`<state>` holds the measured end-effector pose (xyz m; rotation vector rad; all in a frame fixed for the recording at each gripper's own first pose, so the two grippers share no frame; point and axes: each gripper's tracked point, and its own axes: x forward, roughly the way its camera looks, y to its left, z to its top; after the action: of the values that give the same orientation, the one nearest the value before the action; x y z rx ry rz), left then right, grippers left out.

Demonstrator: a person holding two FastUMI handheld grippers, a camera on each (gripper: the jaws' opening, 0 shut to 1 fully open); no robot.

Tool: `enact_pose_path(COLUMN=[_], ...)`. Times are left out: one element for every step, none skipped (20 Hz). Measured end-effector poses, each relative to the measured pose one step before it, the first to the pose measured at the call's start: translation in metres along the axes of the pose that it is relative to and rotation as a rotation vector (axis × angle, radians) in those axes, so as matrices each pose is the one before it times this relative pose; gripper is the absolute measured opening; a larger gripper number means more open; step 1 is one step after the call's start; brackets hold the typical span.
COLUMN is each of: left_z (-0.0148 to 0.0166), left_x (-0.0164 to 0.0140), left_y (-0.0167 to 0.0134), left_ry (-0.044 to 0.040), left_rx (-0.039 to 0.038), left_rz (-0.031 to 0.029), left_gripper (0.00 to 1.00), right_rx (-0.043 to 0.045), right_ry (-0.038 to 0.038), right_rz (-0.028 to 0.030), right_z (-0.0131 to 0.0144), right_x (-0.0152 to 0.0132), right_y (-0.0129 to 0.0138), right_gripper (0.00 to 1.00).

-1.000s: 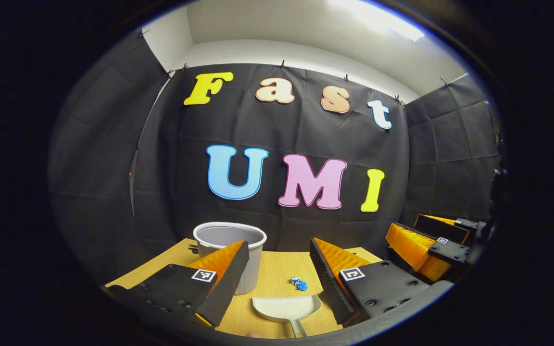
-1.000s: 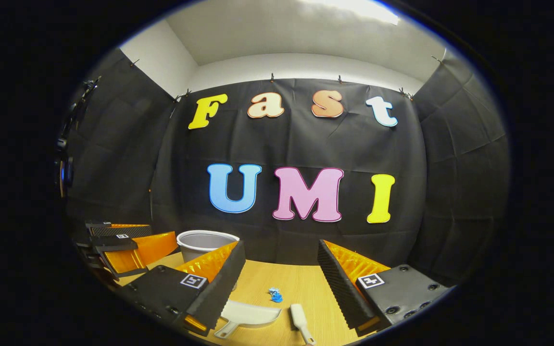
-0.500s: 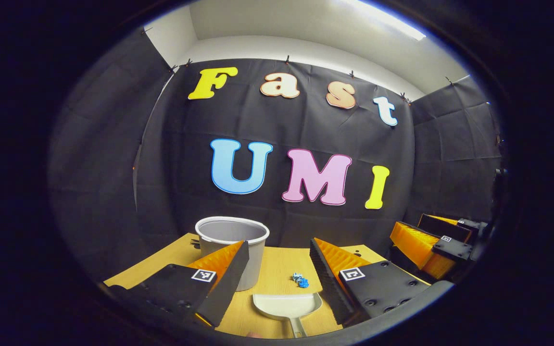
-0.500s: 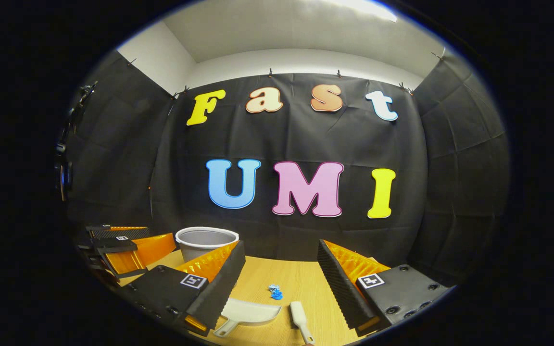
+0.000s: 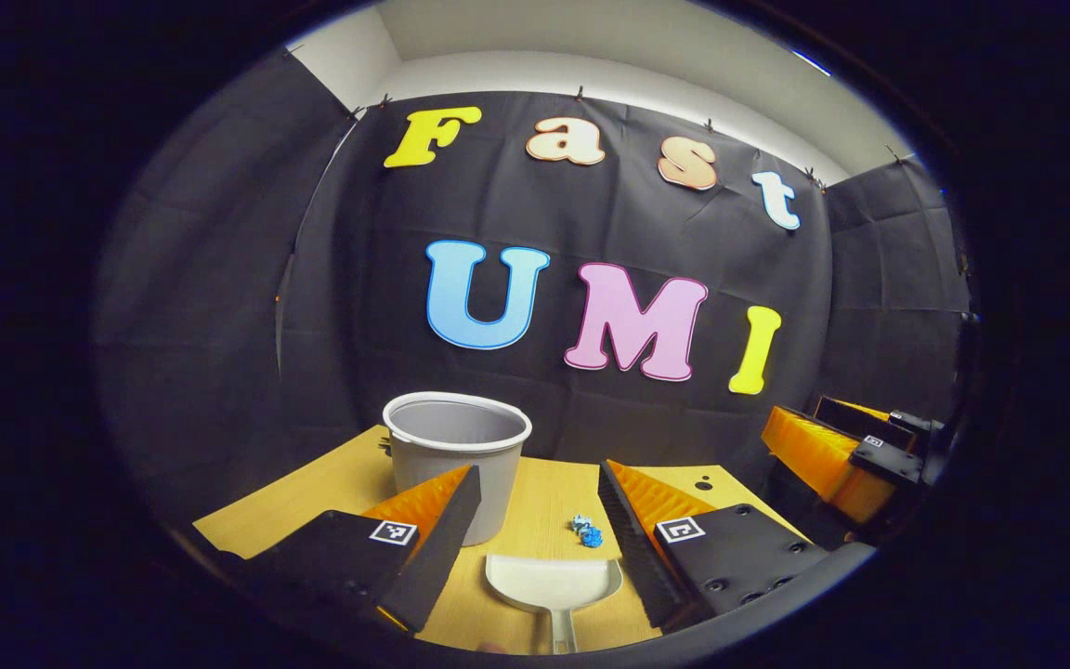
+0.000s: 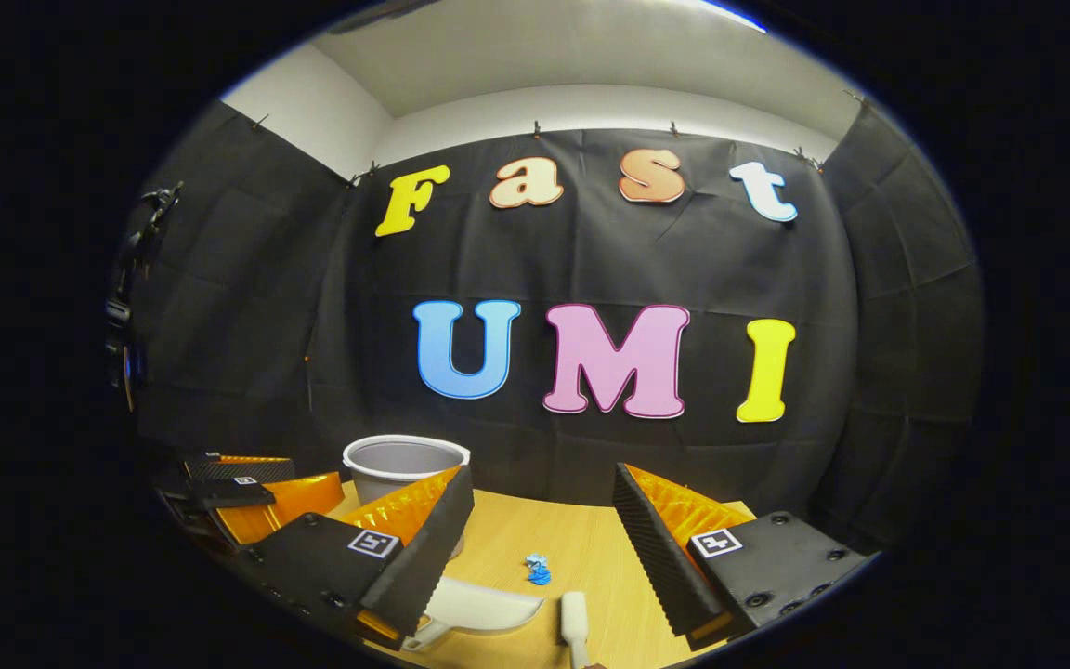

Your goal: Pick up the small broom and dustpan from the desktop, sweep the trash into the dustpan with the broom, and then empty the trash into the garbage bin.

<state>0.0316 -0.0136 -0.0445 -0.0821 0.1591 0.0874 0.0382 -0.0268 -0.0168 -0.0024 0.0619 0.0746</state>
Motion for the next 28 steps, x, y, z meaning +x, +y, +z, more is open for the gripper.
enact_pose_path(left_z=[-0.00559,-0.00666,-0.01183,-0.01369,-0.01746,-0.01554,-0.01443,-0.01843,-0.01858,-0.01275,-0.01433,-0.00840,-0.00637,-0.00585,-0.00585,-0.00451,-0.00281,-0.00246,-0.00334,-0.00487,-0.00565,-0.00393,-0.00388,-0.00575,-0.00285,0.00243,0.00265,0.00371], left_x=[0.00426,0.00581,0.00588,0.00561,0.00716,0.00821,0.00647,0.00547,0.00643,0.00880,0.01084,0.00956,0.00521,0.00788,0.00817,0.00751,0.00718,0.00727,0.00849,0.00894,0.00846,0.00789,0.00667,0.00488,0.00739,0.00566,0.00424,0.00442], left_y=[0.00005,0.00047,-0.00454,-0.00413,-0.00003,0.00069,-0.00118,-0.00094,-0.00031,0.00165,0.00575,0.00013,-0.00273,-0.00220,-0.00050,-0.00149,-0.00254,-0.00267,-0.00413,-0.00269,-0.00342,-0.00256,-0.00107,0.00135,0.00372,0.00035,-0.00027,-0.00094], left_ry=[0.01813,0.02575,0.04276,0.05696,0.05941,0.05652,0.06232,0.07993,0.09911,0.07374,0.06096,0.04657,0.04348,0.03493,0.03567,0.03022,0.02789,0.03440,0.03505,0.03404,0.03821,0.03807,0.04834,0.04570,0.04660,0.02843,0.01662,0.01191], left_rx=[0.00074,0.00346,0.00276,-0.00106,-0.00793,-0.01303,-0.01553,-0.01126,-0.00258,0.01688,0.01504,0.00771,0.00500,0.00283,0.00270,0.00337,0.00242,-0.00035,0.00220,0.00209,-0.00009,-0.00557,-0.00813,0.00091,0.00353,0.00345,-0.00293,-0.00370], left_rz=[0.02003,0.01375,-0.00313,-0.00975,-0.00202,-0.00063,-0.00184,-0.00030,0.00649,0.02058,0.01980,0.00672,-0.00698,-0.00982,-0.00506,-0.00432,-0.00343,-0.00451,-0.00449,0.00308,-0.00002,0.00591,0.00694,0.01776,0.03200,0.02497,0.02031,0.01888], left_gripper=[0.76,0.76,0.76,0.76,0.76,0.76,0.76,0.76,0.77,0.79,0.79,0.79,0.79,0.79,0.79,0.79,0.79,0.79,0.79,0.80,0.79,0.79,0.79,0.79,0.80,0.79,0.79,0.79], right_rx=[0.00722,0.00900,0.00577,0.00304,0.00309,0.00315,0.00427,0.00578,0.00275,-0.01265,-0.02180,-0.01340,-0.00252,0.00331,0.00351,0.00424,0.00755,0.01341,0.01690,0.01783,0.01760,0.01828,0.01595,0.01397,0.01185,0.00538,-0.00640,-0.01462], right_ry=[0.01481,0.00956,0.00686,0.00473,0.00299,0.00200,0.00108,0.00162,0.00020,0.00134,0.00269,0.00426,0.00565,0.00814,0.00955,0.00827,0.01112,0.01171,0.01303,0.02306,0.02758,0.03486,0.02770,0.01813,0.01880,0.02170,0.02349,0.01027], right_rz=[0.01270,0.00947,0.00451,0.00185,0.00095,-0.00101,-0.00441,-0.00653,-0.00672,-0.00507,-0.00580,-0.00456,0.00007,0.00061,-0.00269,-0.00348,-0.00373,-0.00247,0.00129,0.00850,0.00930,0.00747,0.00396,0.00547,0.01422,0.02980,0.02422,0.01406], right_z=[-0.00573,-0.00350,-0.00222,-0.00218,-0.00245,-0.00214,-0.00280,-0.00166,-0.00234,-0.00397,-0.00343,-0.00599,-0.00478,-0.00551,-0.00593,-0.00461,-0.00539,-0.00530,-0.00615,-0.00836,-0.00938,-0.01008,-0.00774,-0.00348,-0.00358,-0.00606,-0.00537,-0.00185], right_x=[0.00481,0.00377,0.00438,0.00384,0.00318,0.00223,0.00109,0.00077,-0.00043,-0.00106,-0.00129,-0.00192,-0.00255,-0.00213,-0.00225,-0.00127,-0.00014,0.00075,0.00066,0.00099,0.00127,0.00001,-0.00035,-0.00072,-0.00118,-0.00433,-0.00553,-0.00603], right_y=[-0.00164,-0.00233,-0.00258,-0.00374,-0.00255,-0.00346,-0.00492,-0.00450,-0.00458,-0.00351,-0.00481,-0.00441,-0.00216,-0.00118,-0.00275,-0.00268,-0.00347,-0.00329,-0.00276,-0.00173,-0.00202,-0.00352,-0.00478,-0.00458,-0.00269,0.00063,-0.00149,-0.00727], right_gripper=[0.98,0.98,0.98,0.98,0.98,0.98,0.98,0.98,0.98,0.91,0.98,0.98,0.98,0.98,0.97,0.98,0.98,0.98,0.98,0.98,0.98,0.98,0.98,0.98,0.98,0.98,0.98,0.98])
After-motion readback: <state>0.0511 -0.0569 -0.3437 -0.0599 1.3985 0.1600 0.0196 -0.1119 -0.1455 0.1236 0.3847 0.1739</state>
